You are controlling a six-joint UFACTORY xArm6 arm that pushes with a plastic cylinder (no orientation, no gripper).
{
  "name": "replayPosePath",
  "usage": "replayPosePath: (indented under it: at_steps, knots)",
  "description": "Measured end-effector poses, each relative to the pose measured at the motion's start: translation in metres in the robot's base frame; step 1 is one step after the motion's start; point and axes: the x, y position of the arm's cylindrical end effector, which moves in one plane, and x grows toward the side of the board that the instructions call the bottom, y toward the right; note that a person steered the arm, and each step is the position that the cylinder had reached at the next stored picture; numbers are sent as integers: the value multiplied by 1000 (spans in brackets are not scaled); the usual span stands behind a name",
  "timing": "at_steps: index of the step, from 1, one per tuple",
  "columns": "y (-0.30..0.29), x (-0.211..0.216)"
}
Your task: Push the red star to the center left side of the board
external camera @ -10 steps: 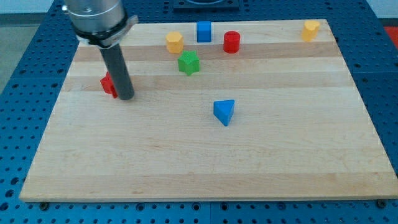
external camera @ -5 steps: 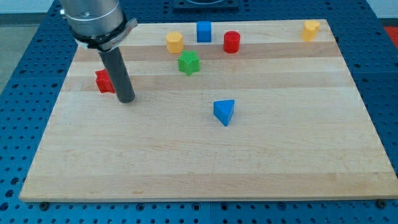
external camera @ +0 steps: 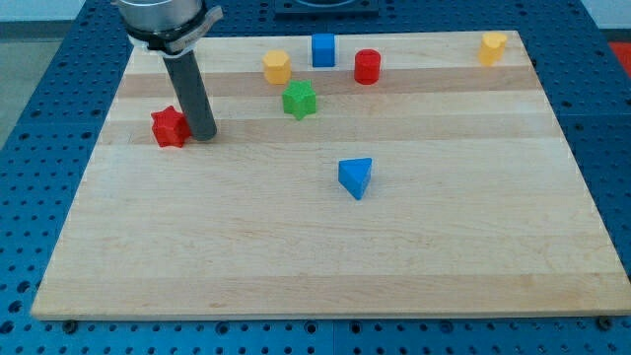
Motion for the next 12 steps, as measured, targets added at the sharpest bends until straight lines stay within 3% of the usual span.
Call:
replayPosePath:
  at_steps: [4,7,12]
  knots:
    - [-11,40]
    - [23,-24]
    - [-41,-23]
